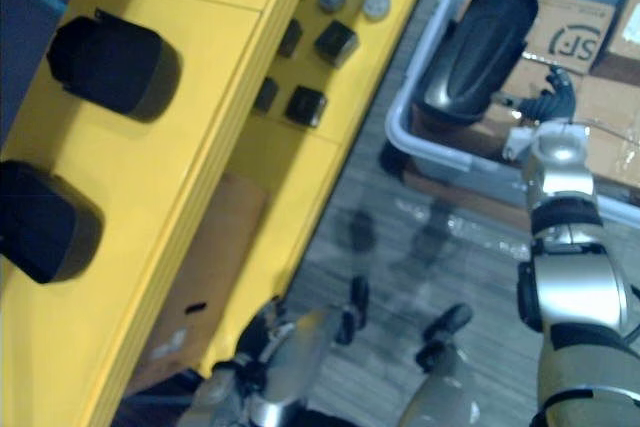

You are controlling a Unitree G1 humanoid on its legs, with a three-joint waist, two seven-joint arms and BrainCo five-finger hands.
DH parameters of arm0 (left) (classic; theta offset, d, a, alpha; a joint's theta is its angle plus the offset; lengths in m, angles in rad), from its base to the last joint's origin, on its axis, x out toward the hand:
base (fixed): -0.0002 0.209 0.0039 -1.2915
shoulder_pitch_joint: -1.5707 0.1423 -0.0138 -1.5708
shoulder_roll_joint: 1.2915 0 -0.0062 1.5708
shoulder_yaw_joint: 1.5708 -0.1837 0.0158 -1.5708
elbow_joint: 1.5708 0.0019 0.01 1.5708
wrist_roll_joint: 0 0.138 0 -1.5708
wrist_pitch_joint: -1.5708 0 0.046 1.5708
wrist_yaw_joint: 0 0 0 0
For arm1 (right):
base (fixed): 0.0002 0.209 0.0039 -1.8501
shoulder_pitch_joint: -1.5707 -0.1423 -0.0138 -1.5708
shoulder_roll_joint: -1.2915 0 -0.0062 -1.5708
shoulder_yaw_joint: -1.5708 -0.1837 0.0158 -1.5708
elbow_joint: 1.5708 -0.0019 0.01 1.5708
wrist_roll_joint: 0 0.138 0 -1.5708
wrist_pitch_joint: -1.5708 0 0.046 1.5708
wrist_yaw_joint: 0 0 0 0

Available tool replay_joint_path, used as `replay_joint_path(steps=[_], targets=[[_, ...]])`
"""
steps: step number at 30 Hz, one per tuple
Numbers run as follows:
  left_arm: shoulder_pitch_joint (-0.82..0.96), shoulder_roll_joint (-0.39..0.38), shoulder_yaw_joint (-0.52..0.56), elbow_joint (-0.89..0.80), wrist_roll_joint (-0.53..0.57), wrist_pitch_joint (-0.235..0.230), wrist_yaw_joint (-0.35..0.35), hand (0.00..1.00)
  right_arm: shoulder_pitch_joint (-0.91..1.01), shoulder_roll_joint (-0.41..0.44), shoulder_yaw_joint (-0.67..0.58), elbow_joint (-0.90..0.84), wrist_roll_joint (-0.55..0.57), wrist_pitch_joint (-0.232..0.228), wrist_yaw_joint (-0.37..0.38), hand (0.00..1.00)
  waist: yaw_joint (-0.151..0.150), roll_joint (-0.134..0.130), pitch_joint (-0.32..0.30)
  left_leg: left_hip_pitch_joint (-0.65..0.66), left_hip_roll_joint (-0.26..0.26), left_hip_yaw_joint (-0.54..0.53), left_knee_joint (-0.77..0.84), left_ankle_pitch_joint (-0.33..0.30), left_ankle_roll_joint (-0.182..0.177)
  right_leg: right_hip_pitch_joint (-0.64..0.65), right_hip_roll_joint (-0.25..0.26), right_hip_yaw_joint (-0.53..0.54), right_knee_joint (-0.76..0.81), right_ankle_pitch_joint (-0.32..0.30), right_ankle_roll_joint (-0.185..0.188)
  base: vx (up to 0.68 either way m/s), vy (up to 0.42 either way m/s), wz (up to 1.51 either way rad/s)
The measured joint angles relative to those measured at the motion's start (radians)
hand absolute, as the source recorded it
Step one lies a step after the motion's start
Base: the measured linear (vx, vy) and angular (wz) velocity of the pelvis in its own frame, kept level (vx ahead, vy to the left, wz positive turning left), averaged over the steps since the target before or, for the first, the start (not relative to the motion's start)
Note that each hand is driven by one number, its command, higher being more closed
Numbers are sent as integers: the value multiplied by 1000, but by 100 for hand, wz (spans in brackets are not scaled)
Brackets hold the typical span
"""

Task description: Walk over and take plastic housings, then place them on the shelf

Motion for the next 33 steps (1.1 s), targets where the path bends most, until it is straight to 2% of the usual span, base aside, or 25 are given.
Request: replay_joint_path(steps=[3, 8, 9, 13, 16, 21, 24, 29, 30, 31, 33], targets=[[-1, -3, -3, 5, -38, -3, 1, 0, 0, -14, 0, 28, -5, 40, -36, 0, 14, 4, -3, -8, 0, -1, 6, -1, -1, -14, -9, -1, 26, -16, 0, 3, 10, 4], [-13, -10, -34, 34, -77, -2, 2, 0, -21, -76, 0, 28, -21, 107, -64, 0, 35, 36, -26, -46, -3, -10, 22, -1, -1, -52, -24, -8, 64, -29, -8, -1, 8, 5], [-21, -11, -45, 46, -77, 0, 2, 0, -21, -94, 0, 27, -26, 117, -70, 100, 44, 46, -33, -53, -3, -13, 23, -1, -1, -56, -24, -9, 65, -32, -5, -6, 22, 3], [-22, -12, -51, 65, -78, 7, 2, 0, -21, -140, 1, 27, -33, 153, -60, 100, 53, 72, -52, -69, -6, -33, 24, -4, -5, -58, -26, -32, 67, -40, -2, -6, 22, 14], [-22, -12, -51, 75, -108, 9, 0, 0, -21, -190, 8, 29, -86, 194, -24, 100, 73, 81, -59, -74, -7, -34, 22, -7, -10, -65, -27, -34, 68, -42, -2, 12, 11, 0], [-21, -8, -46, 102, -114, 9, -3, 0, -23, -229, 23, 48, -204, 242, 15, 100, 82, 90, -66, -85, -7, -47, 23, -6, -8, -66, -26, -51, 69, -51, -2, 54, 24, 7], [-21, -8, -45, 97, -115, 8, -5, 0, -23, -241, 39, 86, -287, 264, 10, 100, 92, 90, -66, -84, -6, -57, 25, -7, -9, -60, -29, -65, 81, -63, 3, 66, 11, 12], [-7, -8, -48, 71, -114, 10, -5, 0, -38, -234, 39, 107, -317, 301, -26, 100, 102, 90, -66, -69, -1, -62, 27, -15, -15, -50, -28, -66, 100, -89, -5, 17, 3, 0], [5, -8, -48, 57, -114, 9, -4, 0, -43, -229, 38, 109, -318, 309, -51, 0, 102, 90, -66, -70, 0, -63, 27, -15, -15, -51, -28, -66, 102, -91, -6, 0, 0, 0], [9, -8, -48, 53, -114, 9, -4, 0, -43, -227, 38, 111, -316, 309, -72, 0, 103, 90, -66, -70, 0, -64, 27, -15, -15, -50, -28, -67, 103, -91, -6, 0, 0, 0], [16, -8, -49, 43, -113, 9, 1, 0, -43, -221, 37, 118, -284, 302, -163, 0, 102, 90, -66, -70, 1, -66, 35, -18, -14, -45, -28, -69, 105, -93, -5, -27, 33, 2]])
